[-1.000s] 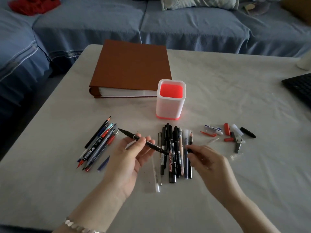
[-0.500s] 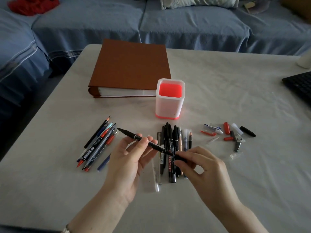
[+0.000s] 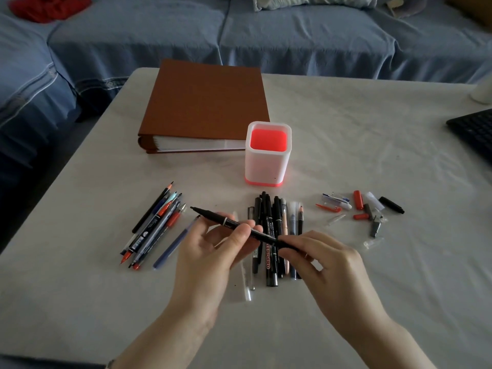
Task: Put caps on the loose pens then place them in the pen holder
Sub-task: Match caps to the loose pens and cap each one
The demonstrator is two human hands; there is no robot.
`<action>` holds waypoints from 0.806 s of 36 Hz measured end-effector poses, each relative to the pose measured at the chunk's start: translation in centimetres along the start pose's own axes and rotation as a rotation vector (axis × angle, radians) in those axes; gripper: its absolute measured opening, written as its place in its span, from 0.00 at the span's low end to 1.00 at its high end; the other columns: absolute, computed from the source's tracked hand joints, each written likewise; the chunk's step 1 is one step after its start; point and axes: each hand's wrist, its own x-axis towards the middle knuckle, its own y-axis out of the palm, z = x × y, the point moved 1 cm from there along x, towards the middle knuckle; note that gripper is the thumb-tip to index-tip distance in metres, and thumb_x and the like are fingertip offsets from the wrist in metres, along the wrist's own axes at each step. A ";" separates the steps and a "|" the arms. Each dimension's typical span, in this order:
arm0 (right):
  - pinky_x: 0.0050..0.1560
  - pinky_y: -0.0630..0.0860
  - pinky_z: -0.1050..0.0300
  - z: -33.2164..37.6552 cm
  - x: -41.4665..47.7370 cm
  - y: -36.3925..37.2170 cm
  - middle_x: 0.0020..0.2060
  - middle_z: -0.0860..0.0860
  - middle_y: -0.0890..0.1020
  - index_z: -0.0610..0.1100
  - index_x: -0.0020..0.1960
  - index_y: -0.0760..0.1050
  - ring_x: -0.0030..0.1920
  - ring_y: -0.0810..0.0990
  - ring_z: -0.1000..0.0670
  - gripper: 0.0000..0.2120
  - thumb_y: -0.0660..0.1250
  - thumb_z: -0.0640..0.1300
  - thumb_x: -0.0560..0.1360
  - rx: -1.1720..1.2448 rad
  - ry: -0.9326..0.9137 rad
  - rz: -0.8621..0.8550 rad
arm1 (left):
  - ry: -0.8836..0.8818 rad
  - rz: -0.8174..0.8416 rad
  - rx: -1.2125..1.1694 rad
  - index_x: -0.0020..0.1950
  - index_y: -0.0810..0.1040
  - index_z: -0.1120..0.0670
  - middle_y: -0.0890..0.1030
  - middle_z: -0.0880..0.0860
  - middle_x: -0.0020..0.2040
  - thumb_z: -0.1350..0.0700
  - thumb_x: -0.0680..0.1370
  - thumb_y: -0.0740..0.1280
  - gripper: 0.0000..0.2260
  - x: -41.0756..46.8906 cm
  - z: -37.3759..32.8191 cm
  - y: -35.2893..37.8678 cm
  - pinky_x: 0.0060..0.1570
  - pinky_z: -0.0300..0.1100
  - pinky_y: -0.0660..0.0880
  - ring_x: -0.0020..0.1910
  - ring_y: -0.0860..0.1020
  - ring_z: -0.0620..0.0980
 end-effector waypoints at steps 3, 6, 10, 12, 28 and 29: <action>0.38 0.69 0.75 0.0 0.0 0.0 0.35 0.61 0.76 0.47 0.49 0.80 0.37 0.75 0.62 0.12 0.62 0.51 0.72 -0.026 -0.024 -0.006 | 0.014 0.001 -0.002 0.41 0.72 0.57 0.84 0.57 0.36 0.62 0.62 0.68 0.10 -0.2 0.1 0.1 0.38 0.39 0.79 0.40 0.84 0.54; 0.38 0.67 0.77 -0.2 -0.2 0.1 0.34 0.61 0.75 0.45 0.48 0.80 0.36 0.73 0.63 0.13 0.61 0.50 0.72 -0.036 -0.028 -0.013 | 0.016 0.005 0.009 0.42 0.71 0.58 0.84 0.57 0.36 0.65 0.66 0.67 0.08 -0.4 0.2 0.2 0.37 0.39 0.79 0.40 0.84 0.54; 0.35 0.67 0.75 -0.4 -0.3 0.3 0.32 0.58 0.75 0.47 0.47 0.79 0.34 0.72 0.61 0.11 0.60 0.50 0.73 -0.016 -0.016 0.006 | 0.023 0.014 0.023 0.42 0.71 0.58 0.84 0.56 0.34 0.70 0.70 0.64 0.08 -0.4 0.5 0.4 0.36 0.38 0.79 0.38 0.84 0.53; 0.34 0.67 0.73 -0.4 -0.3 0.3 0.31 0.58 0.75 0.48 0.46 0.78 0.33 0.73 0.59 0.09 0.61 0.49 0.73 0.005 -0.003 0.023 | 0.031 0.019 0.021 0.41 0.71 0.58 0.84 0.56 0.34 0.70 0.71 0.63 0.08 -0.4 0.7 0.4 0.35 0.37 0.79 0.37 0.83 0.52; 0.40 0.69 0.60 -9.5 0.8 -3.8 0.41 0.51 0.82 0.48 0.46 0.81 0.37 0.75 0.52 0.05 0.66 0.44 0.73 -0.276 0.481 0.160 | 0.035 0.037 0.443 0.42 0.78 0.53 0.76 0.51 0.34 0.60 0.75 0.65 0.04 4.7 2.4 1.9 0.38 0.44 0.79 0.35 0.77 0.48; 0.41 0.68 0.60 -10.6 1.0 -4.7 0.43 0.49 0.82 0.47 0.48 0.81 0.38 0.74 0.51 0.06 0.66 0.42 0.73 -0.324 0.494 0.082 | 0.033 0.059 0.463 0.41 0.78 0.54 0.75 0.52 0.33 0.59 0.76 0.65 0.05 4.8 2.2 1.9 0.37 0.45 0.78 0.32 0.76 0.47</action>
